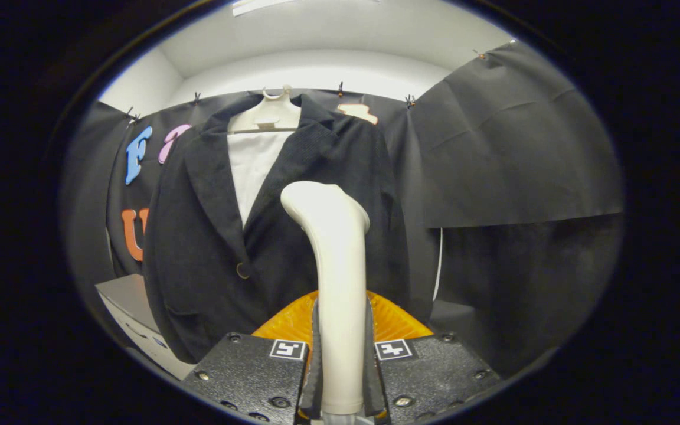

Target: Iron the clothes twice with a garment steamer, once on the left side and once on the right side.

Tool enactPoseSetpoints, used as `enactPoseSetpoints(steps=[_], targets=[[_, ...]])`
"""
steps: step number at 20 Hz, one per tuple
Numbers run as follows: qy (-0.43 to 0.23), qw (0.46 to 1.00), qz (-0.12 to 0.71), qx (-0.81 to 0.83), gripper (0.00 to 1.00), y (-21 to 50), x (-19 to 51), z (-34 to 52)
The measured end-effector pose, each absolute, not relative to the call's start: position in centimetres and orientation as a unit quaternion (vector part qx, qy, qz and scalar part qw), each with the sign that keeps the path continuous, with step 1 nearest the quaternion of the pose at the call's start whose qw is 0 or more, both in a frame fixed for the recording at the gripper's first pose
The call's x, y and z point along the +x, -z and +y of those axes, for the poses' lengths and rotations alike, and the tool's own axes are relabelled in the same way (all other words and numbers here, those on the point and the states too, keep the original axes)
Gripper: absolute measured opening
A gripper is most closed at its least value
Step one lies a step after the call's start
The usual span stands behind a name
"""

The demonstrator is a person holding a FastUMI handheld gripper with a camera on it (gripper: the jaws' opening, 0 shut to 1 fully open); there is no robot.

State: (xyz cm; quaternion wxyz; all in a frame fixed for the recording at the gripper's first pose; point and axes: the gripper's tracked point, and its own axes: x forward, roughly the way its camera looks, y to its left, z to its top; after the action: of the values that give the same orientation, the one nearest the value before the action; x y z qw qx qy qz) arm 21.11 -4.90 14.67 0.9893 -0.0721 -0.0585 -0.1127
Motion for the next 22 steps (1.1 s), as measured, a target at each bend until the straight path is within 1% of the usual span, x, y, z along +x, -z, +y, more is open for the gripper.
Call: enactPoseSetpoints(steps=[14,22], targets=[[0.128,0.986,0.013,-0.102,0.3,-6.5,16.8,-4.8],[0.148,0.982,0.059,-0.107,0.3,-2.0,14.9,-6.0]])
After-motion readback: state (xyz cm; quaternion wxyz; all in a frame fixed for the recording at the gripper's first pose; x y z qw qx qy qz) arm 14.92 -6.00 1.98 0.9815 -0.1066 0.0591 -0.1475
